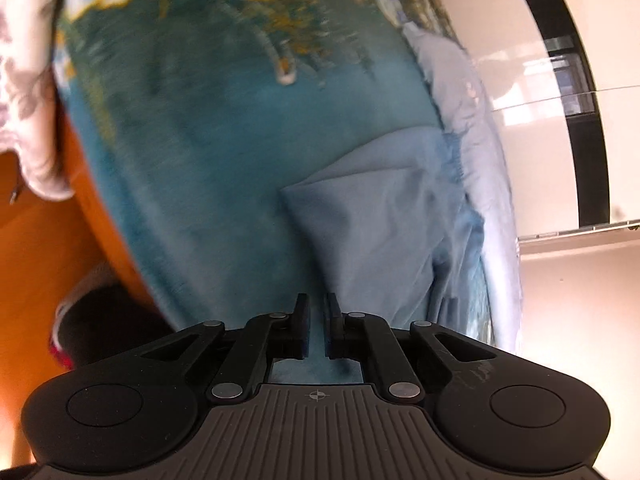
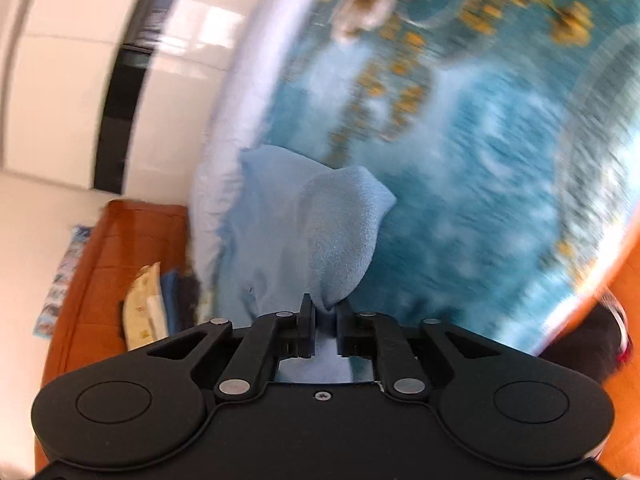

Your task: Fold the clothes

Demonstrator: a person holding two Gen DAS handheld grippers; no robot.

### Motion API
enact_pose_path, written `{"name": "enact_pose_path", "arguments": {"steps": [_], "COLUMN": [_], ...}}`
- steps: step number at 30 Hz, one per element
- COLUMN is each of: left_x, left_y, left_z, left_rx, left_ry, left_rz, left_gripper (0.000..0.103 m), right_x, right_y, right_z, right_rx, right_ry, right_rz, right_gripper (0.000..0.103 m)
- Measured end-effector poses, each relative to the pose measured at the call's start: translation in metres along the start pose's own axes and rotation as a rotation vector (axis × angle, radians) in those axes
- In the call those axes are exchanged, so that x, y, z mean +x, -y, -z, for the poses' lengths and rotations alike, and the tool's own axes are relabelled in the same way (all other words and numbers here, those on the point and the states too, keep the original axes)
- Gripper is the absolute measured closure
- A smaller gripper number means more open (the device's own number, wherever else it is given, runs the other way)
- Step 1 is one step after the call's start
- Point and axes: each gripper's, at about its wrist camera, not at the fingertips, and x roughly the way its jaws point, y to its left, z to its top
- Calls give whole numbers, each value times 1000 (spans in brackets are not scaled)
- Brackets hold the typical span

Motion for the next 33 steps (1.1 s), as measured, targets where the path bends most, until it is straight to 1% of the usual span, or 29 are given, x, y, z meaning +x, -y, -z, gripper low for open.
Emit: {"name": "enact_pose_path", "arguments": {"steps": [2,3,5,7,8,10,11,12,13,14,15,16,19,20,21,22,23,25,28,31,33], "left_x": [-9,-15,-25,-36,-41,-31,-26,-21,-15,-10,-5,0,16,22,27,32,37,48,70,80,75], "left_y": [-1,0,2,9,13,35,46,58,69,81,92,104,138,150,161,173,184,207,206,207,213], "left_z": [-2,-4,-6,-9,-9,14,26,39,51,64,76,88,126,138,150,163,175,200,224,224,230], "left_rx": [37,63,108,176,215,382,469,555,641,727,814,900,1158,1245,1331,1417,1503,1675,1800,1829,1875], "left_ry": [18,28,52,79,99,110,115,119,124,128,132,136,148,151,155,158,161,167,157,143,194], "left_rz": [-13,-21,-44,-69,-81,-70,-63,-56,-49,-42,-35,-27,-4,4,12,20,28,45,39,23,21], "left_gripper": [98,97,94,91,88,84,79,74,63,56,55,51,36,34,33,30,24,20,20,20,20], "right_x": [-2,-5,-11,-15,-16,-16,-16,-17,-17,-16,-16,-16,-20,-24,-28,-34,-39,-54,-76,-94,-100], "right_y": [8,9,11,15,17,19,19,19,18,19,21,22,23,23,22,21,22,23,25,22,16], "right_z": [2,2,2,-2,-5,-9,-10,-11,-12,-13,-13,-14,-17,-18,-20,-22,-24,-31,-41,-49,-54], "right_rx": [28,25,15,21,38,58,56,45,36,36,43,51,58,51,45,38,34,28,13,-48,-122], "right_ry": [-8,-4,11,30,37,39,41,48,53,55,54,52,61,66,75,87,100,130,170,190,198], "right_rz": [20,12,-1,-4,0,5,3,-1,-3,0,6,12,11,9,10,12,13,21,29,29,41], "right_gripper": [86,84,78,66,65,64,63,60,57,57,57,56,56,56,56,55,54,53,51,46,43]}}
